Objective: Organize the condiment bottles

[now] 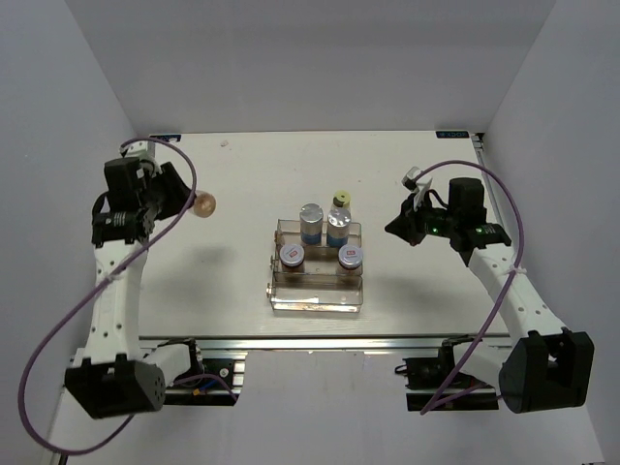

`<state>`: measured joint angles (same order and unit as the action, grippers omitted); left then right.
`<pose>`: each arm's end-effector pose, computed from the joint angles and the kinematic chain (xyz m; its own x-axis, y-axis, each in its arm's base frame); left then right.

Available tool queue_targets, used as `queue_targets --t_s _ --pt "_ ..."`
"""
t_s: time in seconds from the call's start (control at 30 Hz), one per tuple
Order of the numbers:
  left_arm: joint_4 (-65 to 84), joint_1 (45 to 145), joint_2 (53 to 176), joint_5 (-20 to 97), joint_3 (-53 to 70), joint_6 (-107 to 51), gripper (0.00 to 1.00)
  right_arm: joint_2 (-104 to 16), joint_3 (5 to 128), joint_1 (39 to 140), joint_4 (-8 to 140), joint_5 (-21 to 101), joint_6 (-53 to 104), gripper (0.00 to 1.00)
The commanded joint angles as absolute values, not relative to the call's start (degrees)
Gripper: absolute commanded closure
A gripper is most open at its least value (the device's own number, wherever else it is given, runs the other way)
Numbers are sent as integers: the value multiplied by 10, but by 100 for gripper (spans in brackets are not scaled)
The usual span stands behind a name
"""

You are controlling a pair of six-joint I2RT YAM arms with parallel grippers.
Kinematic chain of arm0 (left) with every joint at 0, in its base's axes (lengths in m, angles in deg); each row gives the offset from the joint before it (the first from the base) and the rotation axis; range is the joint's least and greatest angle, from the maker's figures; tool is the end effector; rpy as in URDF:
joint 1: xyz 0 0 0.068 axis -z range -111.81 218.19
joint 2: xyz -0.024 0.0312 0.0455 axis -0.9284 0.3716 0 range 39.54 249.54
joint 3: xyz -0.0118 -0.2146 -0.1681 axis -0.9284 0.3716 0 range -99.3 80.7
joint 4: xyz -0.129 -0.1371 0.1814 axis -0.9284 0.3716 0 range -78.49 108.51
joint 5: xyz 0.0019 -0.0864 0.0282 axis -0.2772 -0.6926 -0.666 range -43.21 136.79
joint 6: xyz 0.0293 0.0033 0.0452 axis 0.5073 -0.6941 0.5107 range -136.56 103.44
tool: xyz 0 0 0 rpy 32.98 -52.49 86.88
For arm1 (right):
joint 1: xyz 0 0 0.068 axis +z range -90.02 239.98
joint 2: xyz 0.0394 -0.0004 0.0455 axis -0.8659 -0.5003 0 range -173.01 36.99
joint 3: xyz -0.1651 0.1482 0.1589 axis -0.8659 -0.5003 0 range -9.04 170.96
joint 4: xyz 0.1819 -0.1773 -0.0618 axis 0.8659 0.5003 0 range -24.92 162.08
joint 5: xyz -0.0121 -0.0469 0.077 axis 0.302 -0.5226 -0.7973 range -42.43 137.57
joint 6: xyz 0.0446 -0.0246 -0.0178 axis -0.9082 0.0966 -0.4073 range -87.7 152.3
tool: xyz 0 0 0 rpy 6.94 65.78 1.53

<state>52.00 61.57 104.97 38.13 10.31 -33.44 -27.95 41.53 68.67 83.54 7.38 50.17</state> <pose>0.2371 0.0221 0.3711 -0.5547 -0.3534 -0.7533 -0.1600 0.9338 -0.3201 0.2392 0.0598 0.2952 -0.3103 -0.2846 -0.9070 -0.7844 0.6157 0.0752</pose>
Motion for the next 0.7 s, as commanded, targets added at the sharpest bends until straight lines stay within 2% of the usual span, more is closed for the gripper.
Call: queue_targets --t_s 0.0,0.3,0.67 --pt "584 612 988 253 113 -299 100 -291 446 684 798 77 480 100" --pt "648 672 965 85 122 -262 100 -334 502 683 798 81 480 100" --pt "665 877 1083 143 116 -277 100 -330 507 682 802 106 483 100"
